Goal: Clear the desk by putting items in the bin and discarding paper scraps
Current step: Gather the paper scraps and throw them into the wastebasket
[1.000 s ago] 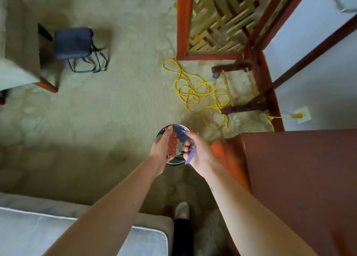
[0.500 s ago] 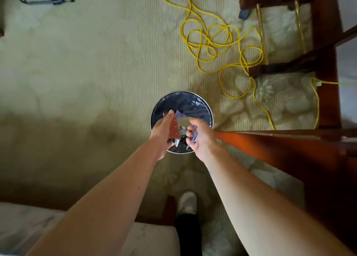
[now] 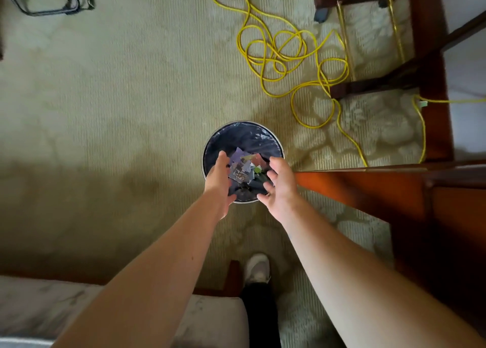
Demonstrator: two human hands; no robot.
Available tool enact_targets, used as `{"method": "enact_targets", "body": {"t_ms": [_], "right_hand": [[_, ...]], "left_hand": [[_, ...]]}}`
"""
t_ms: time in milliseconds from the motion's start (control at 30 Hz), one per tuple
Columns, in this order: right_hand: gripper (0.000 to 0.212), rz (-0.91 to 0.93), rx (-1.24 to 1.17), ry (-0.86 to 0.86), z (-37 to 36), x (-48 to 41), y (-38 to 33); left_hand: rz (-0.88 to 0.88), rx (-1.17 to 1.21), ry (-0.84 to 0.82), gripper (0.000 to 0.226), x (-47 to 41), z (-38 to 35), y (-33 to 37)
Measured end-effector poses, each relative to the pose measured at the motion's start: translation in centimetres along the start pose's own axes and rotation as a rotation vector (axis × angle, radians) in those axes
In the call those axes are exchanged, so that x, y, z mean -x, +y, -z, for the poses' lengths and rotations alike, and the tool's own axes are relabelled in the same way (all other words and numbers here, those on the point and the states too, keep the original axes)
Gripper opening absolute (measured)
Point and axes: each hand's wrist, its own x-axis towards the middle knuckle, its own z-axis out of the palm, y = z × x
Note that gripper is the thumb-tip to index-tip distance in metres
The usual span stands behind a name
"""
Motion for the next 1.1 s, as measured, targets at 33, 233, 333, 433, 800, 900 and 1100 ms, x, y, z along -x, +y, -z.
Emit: {"method": "enact_targets", "body": {"t_ms": [33,233,333,433,800,900,1100], "right_hand": [[0.018,0.019,-0.007,0.008,0.3,1.1,0.0],[0.016,0.148,-0.029,0.016,2.2,11.4,-0.3],[0.018,0.242,0.008,0.055,3.6,17.4,-0.6],[0.023,0.35,0.069,0.089,5.2,23.6,-1.2],[0.017,0.559,-0.087,0.042,15.1,41.4,-0.6],[0.018,0.611,-0.163,0.073,19.0,44.4,0.6],[0.018,0.735,-0.352,0.237,27.3,48.5,4.1]], "left_hand": [[-0.019,0.002,0.015,0.044,1.1,0.1,0.1],[-0.133,0.009,0.015,0.014,10.6,0.0,0.4],[-0.197,-0.032,-0.033,0.007,16.9,-0.4,0.9],[-0.256,-0.053,-0.103,0.011,23.2,-0.9,1.2],[-0.455,-0.222,-0.387,0.012,42.0,-4.6,-1.8],[-0.509,-0.358,-0.462,0.013,45.7,-6.6,-4.4],[-0.543,-0.6,-0.623,0.013,50.4,-11.0,-10.9]]}}
